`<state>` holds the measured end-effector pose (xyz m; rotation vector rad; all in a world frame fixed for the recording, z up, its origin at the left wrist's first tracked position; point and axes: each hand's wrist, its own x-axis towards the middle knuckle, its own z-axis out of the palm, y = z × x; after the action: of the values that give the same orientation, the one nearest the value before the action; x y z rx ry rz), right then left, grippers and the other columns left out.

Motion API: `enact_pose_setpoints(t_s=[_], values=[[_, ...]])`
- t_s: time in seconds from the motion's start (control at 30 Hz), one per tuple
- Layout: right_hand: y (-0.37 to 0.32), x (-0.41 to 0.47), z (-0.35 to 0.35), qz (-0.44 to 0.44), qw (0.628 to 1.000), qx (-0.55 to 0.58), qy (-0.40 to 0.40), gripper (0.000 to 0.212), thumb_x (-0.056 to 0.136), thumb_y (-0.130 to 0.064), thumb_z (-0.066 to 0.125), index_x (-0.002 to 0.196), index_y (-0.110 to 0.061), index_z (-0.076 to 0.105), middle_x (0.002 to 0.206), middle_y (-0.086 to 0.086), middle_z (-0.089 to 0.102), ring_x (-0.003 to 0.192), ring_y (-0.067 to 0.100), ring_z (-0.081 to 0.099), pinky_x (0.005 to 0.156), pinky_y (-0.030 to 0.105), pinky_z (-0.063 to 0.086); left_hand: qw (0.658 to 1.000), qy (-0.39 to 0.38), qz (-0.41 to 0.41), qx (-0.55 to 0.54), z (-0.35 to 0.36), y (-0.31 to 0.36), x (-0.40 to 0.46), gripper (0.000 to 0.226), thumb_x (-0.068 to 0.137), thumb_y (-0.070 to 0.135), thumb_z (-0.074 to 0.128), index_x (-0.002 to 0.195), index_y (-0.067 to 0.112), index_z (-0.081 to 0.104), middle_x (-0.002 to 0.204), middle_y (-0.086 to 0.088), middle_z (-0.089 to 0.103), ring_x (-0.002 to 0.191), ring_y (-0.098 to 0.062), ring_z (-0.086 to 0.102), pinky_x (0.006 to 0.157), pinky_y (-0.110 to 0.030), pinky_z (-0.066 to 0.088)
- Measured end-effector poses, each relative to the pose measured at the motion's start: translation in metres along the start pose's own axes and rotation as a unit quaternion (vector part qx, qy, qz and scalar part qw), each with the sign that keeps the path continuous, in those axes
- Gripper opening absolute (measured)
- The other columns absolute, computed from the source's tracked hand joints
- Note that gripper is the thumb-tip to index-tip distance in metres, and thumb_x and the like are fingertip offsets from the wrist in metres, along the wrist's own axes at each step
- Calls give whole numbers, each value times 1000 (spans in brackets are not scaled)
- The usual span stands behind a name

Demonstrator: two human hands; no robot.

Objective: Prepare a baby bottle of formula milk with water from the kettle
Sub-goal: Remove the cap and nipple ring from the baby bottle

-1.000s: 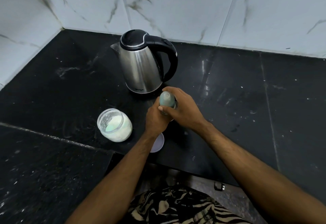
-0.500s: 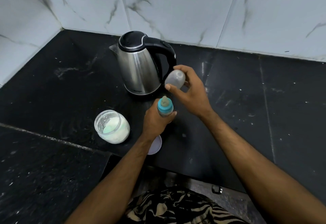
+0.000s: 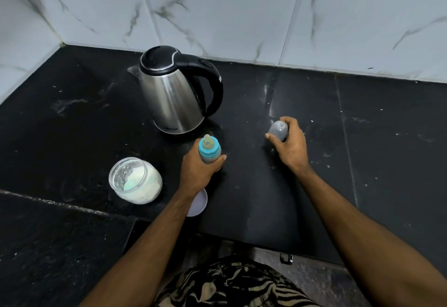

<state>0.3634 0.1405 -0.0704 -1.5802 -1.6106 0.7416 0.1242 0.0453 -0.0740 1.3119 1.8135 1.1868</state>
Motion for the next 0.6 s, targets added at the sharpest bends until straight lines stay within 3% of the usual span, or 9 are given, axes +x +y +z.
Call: enact_pose_setpoints(t_s=[0.23,0.3,0.4,0.5,0.6], values=[[10,-6,7,12,999,-43,-12,55,79,-32,78,124,-21,48,119,0,57,110,16,50,95,45,49,1000,-7,-2,4,-1,3,-1,51,73,26,88,114,18,61,102,7,68,92,-6,65,83,-18,52],[8,-7,7,14,999,-38,-19,65,79,-32,79,132,-19,45,129,1,52,120,19,47,103,46,44,1000,-9,-4,2,-1,4,-2,52,73,25,88,116,17,61,104,6,68,94,-7,66,83,-17,52],[-4,-12,5,17,1000,-11,12,82,78,-40,79,144,-17,35,145,3,39,133,17,36,112,44,36,1000,-12,-9,1,-2,6,-3,52,73,24,88,116,17,60,102,9,68,93,-4,65,81,-13,51],[-40,-26,9,-54,997,28,56,74,83,-41,75,141,-14,40,140,-2,42,128,10,39,111,39,37,1000,-13,-28,-7,-2,7,-6,54,73,26,88,118,16,60,103,10,67,93,-2,65,82,-14,51],[-85,-52,27,-131,987,92,-21,68,83,-36,75,138,-9,46,134,0,51,125,11,49,107,26,40,999,-16,-39,-5,-2,6,-6,51,74,28,87,117,20,62,103,11,70,94,-3,67,83,-22,54]])
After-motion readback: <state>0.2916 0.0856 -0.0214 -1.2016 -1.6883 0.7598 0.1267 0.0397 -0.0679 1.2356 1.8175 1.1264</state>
